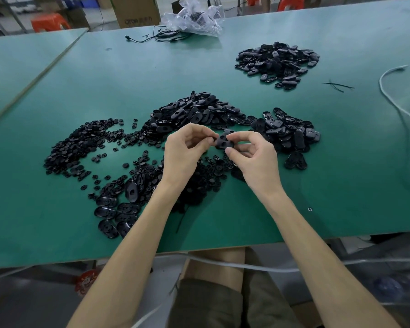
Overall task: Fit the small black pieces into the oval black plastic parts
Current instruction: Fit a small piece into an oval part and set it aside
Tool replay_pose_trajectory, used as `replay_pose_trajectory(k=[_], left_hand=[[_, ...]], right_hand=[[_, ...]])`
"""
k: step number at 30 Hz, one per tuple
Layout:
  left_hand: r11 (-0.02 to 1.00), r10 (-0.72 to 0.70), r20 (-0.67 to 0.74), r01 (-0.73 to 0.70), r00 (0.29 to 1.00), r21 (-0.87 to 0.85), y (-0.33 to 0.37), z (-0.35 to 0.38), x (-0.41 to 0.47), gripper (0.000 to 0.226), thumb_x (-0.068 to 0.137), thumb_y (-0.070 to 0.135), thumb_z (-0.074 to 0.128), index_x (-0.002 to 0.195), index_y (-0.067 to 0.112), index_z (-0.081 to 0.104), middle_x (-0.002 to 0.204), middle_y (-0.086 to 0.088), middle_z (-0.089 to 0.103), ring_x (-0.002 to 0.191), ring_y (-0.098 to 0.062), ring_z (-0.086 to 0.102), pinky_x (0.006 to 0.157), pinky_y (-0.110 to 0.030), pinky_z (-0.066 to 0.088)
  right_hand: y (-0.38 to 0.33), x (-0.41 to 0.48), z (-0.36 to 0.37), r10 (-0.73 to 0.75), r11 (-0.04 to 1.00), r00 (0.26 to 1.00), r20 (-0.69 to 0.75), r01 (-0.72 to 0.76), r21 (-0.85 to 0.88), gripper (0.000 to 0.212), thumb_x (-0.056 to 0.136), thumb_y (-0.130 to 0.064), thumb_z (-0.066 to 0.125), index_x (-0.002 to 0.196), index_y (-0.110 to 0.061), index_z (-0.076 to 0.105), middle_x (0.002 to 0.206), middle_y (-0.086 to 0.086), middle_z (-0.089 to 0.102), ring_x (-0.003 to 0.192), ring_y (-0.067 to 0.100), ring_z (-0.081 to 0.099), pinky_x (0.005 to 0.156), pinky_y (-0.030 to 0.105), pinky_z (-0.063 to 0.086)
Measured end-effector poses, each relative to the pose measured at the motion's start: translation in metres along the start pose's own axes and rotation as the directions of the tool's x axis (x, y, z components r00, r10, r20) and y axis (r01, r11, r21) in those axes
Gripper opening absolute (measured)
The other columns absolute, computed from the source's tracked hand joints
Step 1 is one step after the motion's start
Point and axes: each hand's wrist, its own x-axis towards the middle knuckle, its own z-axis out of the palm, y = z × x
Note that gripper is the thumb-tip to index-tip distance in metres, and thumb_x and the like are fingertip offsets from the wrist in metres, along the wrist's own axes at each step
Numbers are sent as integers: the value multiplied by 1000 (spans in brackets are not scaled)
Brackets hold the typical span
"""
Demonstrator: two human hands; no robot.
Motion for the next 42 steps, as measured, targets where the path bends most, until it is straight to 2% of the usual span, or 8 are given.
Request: replay_pose_trajectory(k=[4, 13, 18, 21, 25, 30, 33, 42], left_hand=[[1000, -7, 10, 7, 1000, -12, -2, -1, 0, 13, 89, -3, 76, 98, 5, 73, 96, -4, 78, 90, -21, 77, 89, -30, 60], [998, -15, 23, 14, 1000, 57, -4, 2, 1, 13, 86, 4, 82, 95, 7, 75, 91, -1, 78, 83, -15, 74, 82, -27, 59], [993, -7, 40, 2, 999, 115, -3, 4, -1, 13, 86, 6, 82, 96, 10, 75, 89, 1, 78, 83, -17, 74, 83, -35, 61], [990, 1, 39, -6, 999, 138, -2, 3, -2, 12, 87, 7, 82, 96, 11, 74, 89, 2, 77, 83, -17, 73, 82, -39, 61], [985, 20, 35, -26, 999, 170, -3, 3, -2, 13, 87, 7, 82, 96, 13, 74, 88, 5, 76, 81, -11, 71, 79, -35, 61], [974, 31, 32, -37, 999, 225, -5, 3, -2, 14, 86, 10, 83, 95, 18, 75, 87, 12, 76, 82, -4, 72, 76, -19, 56], [977, 25, 21, -29, 999, 212, -5, 2, -3, 14, 85, 12, 84, 94, 18, 76, 86, 13, 77, 81, -5, 72, 76, -21, 57], [977, 27, 23, -31, 999, 211, -3, 4, -3, 14, 85, 14, 85, 93, 19, 76, 86, 12, 77, 81, -5, 72, 74, -21, 55]], right_hand=[[-1, -1, 1, -3, 1000, 1000, 0, 3, 1, 25, 91, -1, 76, 109, -18, 73, 111, 4, 73, 92, 13, 72, 87, 26, 59], [-2, -1, 1, -29, 1000, 1000, -3, 29, -8, 26, 91, 3, 73, 110, -15, 73, 114, 1, 71, 95, 14, 70, 90, 33, 60], [-3, -1, 1, -41, 999, 999, 20, 41, -1, 32, 91, 5, 72, 106, -23, 72, 114, 2, 72, 96, 15, 71, 92, 33, 60], [-5, -2, 1, -60, 998, 997, 45, 60, 5, 35, 89, 6, 74, 103, -26, 72, 114, 3, 72, 94, 10, 71, 91, 27, 58], [-5, -2, 1, -87, 996, 995, 41, 87, -2, 33, 88, 8, 74, 102, -23, 73, 112, 1, 71, 93, 5, 70, 89, 19, 55], [-4, -2, 2, -116, 993, 993, 36, 116, -6, 38, 88, 9, 72, 100, -27, 72, 111, 0, 71, 95, 10, 70, 93, 30, 59], [-3, -2, 2, -117, 993, 992, 35, 117, 0, 38, 88, 8, 73, 101, -28, 72, 110, -1, 71, 97, 11, 70, 94, 32, 59], [-1, -1, 2, -127, 992, 991, 44, 127, -3, 35, 88, 8, 74, 101, -23, 73, 109, 0, 71, 96, 10, 70, 92, 29, 59]])
